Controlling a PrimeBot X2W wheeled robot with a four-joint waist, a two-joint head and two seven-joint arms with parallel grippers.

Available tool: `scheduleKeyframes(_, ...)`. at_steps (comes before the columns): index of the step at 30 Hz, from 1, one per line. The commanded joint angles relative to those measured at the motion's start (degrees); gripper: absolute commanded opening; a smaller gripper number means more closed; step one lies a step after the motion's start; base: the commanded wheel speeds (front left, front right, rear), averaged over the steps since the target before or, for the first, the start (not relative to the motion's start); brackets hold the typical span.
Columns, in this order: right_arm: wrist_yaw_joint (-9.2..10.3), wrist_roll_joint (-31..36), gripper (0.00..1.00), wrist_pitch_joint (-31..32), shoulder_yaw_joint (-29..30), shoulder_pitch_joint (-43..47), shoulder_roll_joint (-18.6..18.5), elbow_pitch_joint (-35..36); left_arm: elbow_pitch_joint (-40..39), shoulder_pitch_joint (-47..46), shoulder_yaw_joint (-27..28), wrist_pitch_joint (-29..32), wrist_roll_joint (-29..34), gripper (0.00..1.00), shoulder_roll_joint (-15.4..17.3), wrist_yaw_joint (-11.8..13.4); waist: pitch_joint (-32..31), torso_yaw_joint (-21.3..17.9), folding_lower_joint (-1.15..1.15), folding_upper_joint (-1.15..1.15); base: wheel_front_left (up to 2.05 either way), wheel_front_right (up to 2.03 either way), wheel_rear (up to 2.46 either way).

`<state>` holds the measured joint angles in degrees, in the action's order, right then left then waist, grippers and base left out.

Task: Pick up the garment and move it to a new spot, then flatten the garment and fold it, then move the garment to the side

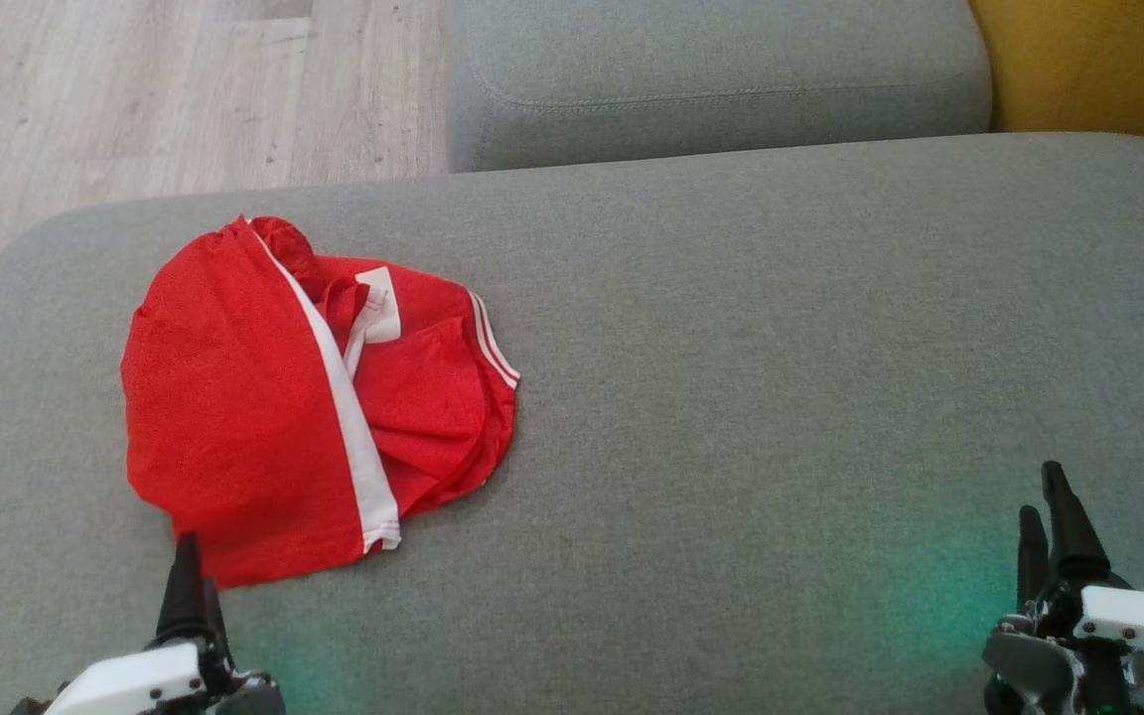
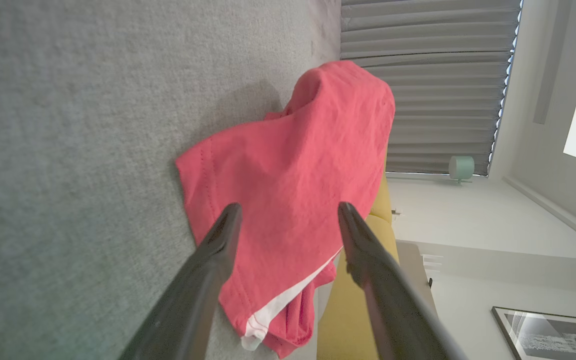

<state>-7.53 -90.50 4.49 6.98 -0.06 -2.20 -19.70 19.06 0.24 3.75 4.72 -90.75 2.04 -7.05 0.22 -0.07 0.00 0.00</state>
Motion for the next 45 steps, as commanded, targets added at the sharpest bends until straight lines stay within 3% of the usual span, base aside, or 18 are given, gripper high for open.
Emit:
scheduleKeyframes(1, 0.0, 0.6, 1.0, -0.33, -0.18, -2.22, -0.25, 2.23, -2.13, -2.3, 0.05, -0.42, 0.39, 1.0, 0.33, -0.04, 0.0, 0.0, 0.0, 0.0, 0.0, 0.0, 0.0)
scheduleKeyframes(18, 0.01, 10.01, 1.0, -3.2, -0.02, -2.87, -0.32, 4.37, -4.33, -2.87, 1.91, -3.32, 6.49, 1.0, 0.4, -0.08, -0.05, -0.18, 0.0, 0.0, 0.0, 0.0, 0.0)
scheduleKeyframes(26, 0.01, 19.23, 1.0, -4.56, -0.11, -3.2, -0.35, 7.36, -7.32, -3.78, 2.21, -4.68, 12.33, 1.0, 0.44, 0.94, 0.2, -0.21, 0.0, 0.0, 0.0, 0.0, 0.0)
scheduleKeyframes(45, 0.02, 43.0, 1.0, -7.77, -5.32, -3.06, -0.42, 13.52, -12.96, -5.3, -6.51, -7.91, 35.3, 1.0, 0.53, 4.19, 0.89, -0.93, 0.0, 0.0, 0.0, 0.0, 0.0)
